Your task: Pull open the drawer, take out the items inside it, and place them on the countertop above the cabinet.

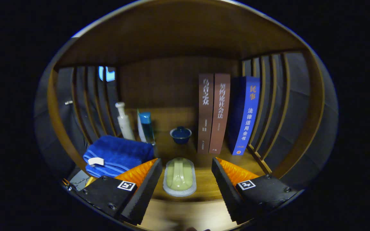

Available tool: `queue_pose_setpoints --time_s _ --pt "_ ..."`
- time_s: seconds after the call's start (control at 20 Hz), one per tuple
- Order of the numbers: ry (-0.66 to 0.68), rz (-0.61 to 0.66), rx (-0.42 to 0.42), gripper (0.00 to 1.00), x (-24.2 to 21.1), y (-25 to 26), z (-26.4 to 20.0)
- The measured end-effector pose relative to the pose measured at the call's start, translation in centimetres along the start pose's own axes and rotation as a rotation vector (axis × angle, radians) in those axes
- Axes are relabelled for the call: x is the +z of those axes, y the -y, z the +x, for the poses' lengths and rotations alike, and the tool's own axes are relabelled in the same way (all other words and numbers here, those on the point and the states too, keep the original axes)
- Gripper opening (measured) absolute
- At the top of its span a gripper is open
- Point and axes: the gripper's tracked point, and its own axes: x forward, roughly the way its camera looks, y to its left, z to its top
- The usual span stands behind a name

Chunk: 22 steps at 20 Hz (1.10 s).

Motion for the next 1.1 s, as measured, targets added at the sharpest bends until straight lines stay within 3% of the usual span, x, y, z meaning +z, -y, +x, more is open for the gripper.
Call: queue_pose_setpoints --time_s 0.2,0.5,0.85,1.1 --pt "0.184 -0.054 -0.011 0.99 0.8 -0.1 -7.1" --pt "0.245 -0.028 0.011 0.99 -3.2 -2.0 -16.1" --pt "0.224 0.03 0.017 0.99 -9.9 -1.9 -22.0" --pt "0.167 -0.037 0.016 0.99 -14.7 -3.0 -23.5"
